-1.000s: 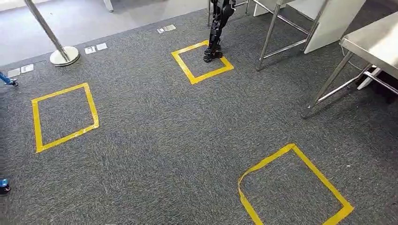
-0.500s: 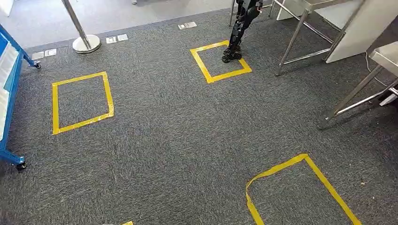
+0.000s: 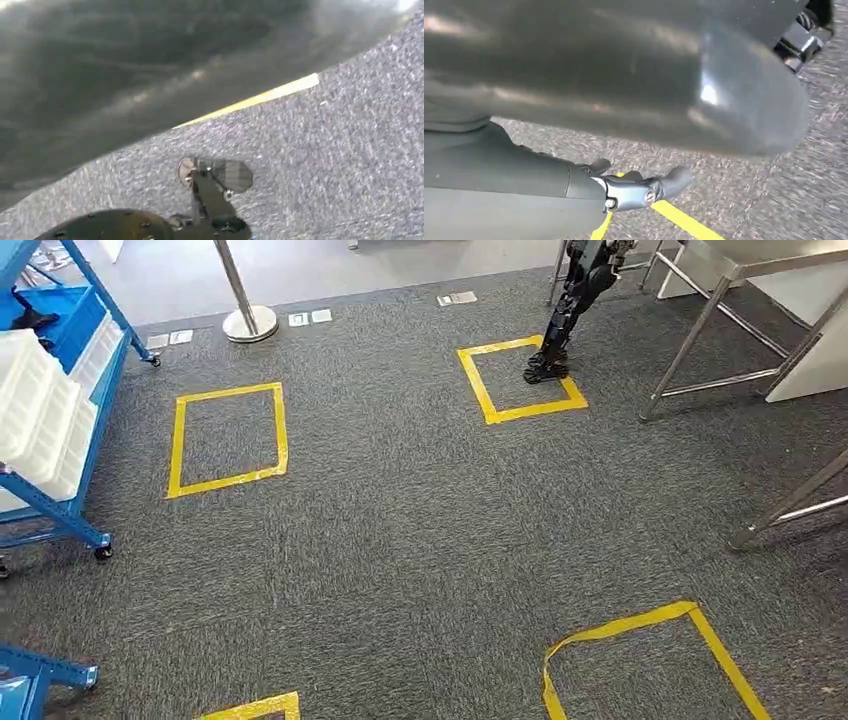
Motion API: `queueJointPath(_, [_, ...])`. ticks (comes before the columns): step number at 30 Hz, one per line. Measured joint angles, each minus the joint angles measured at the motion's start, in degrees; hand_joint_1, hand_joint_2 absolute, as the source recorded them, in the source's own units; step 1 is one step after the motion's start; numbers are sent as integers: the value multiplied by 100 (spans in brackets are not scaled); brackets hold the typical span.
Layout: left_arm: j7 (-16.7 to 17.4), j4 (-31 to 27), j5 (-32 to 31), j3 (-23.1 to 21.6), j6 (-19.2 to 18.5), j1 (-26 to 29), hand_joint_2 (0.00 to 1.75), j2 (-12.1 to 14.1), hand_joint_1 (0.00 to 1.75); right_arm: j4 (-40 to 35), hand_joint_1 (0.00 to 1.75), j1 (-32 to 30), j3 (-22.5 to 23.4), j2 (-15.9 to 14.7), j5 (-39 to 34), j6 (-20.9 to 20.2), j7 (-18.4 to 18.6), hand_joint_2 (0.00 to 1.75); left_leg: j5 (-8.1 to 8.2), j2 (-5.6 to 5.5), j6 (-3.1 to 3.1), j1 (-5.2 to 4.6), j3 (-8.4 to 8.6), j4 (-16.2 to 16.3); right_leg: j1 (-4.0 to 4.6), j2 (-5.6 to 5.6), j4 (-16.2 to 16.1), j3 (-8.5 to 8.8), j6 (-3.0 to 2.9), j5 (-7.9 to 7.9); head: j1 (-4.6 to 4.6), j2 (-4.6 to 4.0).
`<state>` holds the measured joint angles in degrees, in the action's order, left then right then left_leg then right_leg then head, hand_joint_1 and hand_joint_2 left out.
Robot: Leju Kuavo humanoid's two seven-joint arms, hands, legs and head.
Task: Take the parts from the cabinet and place them on the table.
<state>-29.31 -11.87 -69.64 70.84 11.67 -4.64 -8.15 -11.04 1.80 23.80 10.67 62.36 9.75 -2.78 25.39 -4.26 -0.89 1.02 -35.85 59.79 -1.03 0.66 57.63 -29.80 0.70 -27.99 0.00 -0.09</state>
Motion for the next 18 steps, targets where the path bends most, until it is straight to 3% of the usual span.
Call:
queueJointPath(1, [32,0,0,0,4,-2,0,2,0,0,0,-6,2,5,2,0,0,0,226,203,-5,-3,-125,304,6,-50,0,-10,-34,7,-21,0])
queueJointPath(2, [48,2,0,0,9,-7,0,2,0,2,0,-15,2,4,2,0,11,0,469,312,-22,2,-301,728,23,-119,0,-11,-56,-3,-41,0])
queueJointPath(3, [63,2,0,0,9,-10,0,2,0,2,0,-36,2,0,2,0,26,0,690,357,-39,4,-510,1211,39,-214,1,-12,-65,-9,-30,0])
queueJointPath(4, [83,2,-7,-2,9,-9,0,4,0,2,0,-44,2,-7,9,0,37,0,810,376,-49,5,-663,1574,55,-295,3,-16,-72,-13,-35,0])
queueJointPath(5, [103,0,-11,-2,9,0,0,11,0,2,0,-43,2,-11,20,0,42,0,794,387,-51,5,-683,1662,67,-371,3,-15,-75,-17,-33,0])
queueJointPath(6, [118,0,-35,-2,9,13,0,28,0,2,0,-38,2,-11,22,0,42,0,672,402,-44,4,-581,1503,77,-427,4,-10,-81,-22,-35,0])
queueJointPath(8, [146,0,-120,-9,11,26,0,57,0,2,0,-27,2,-9,37,0,42,0,206,546,-6,-4,-24,541,89,-561,5,32,-95,-41,-35,0])
queueJointPath(9, [155,0,-159,-29,13,23,0,68,0,2,0,-28,2,-9,41,0,42,0,81,788,28,-29,216,125,100,-610,6,60,-79,-60,-39,0])
queueJointPath(10, [173,0,-199,-48,13,5,0,74,0,2,0,-34,2,-9,57,0,42,0,168,1043,48,-122,276,-23,167,-668,26,58,-39,-90,-39,0])
queueJointPath(11, [175,0,-232,-81,15,0,0,79,0,2,0,-32,2,-11,63,-4,42,0,134,907,101,-115,245,-33,181,-738,26,55,-22,-97,-22,0])
queueJointPath(13, [179,0,-234,-101,17,13,0,90,0,2,0,-10,2,-11,66,-7,42,0,118,761,140,-149,200,-36,166,-881,-3,74,-10,-90,-24,0])
queueJointPath(14, [181,0,-234,-112,17,22,0,92,0,0,0,1,2,-11,66,-7,42,0,87,668,187,-126,200,-86,189,-943,7,93,26,-110,-35,0])
queueJointPath(15, [184,0,-236,-129,17,23,0,87,0,0,0,10,2,-11,68,-7,42,0,55,604,222,-78,221,-113,146,-627,93,34,71,-171,-24,0])
queueJointPath(16, [190,0,-236,-138,20,20,0,94,0,0,0,-2,2,-11,68,-7,42,0,36,533,255,-58,206,-117,134,-297,357,-86,53,-336,-4,0])
queueJointPath(17, [190,0,-240,-146,24,1,0,96,0,2,0,-11,2,-11,68,-7,42,0,14,459,288,-53,179,-117,113,-166,791,-285,26,-530,13,0])
queueJointPath(18, [190,0,-256,-157,24,-10,0,92,0,2,0,-12,2,-11,68,-9,42,0,1,360,304,-53,153,-117,97,-121,1251,-509,10,-706,9,0])
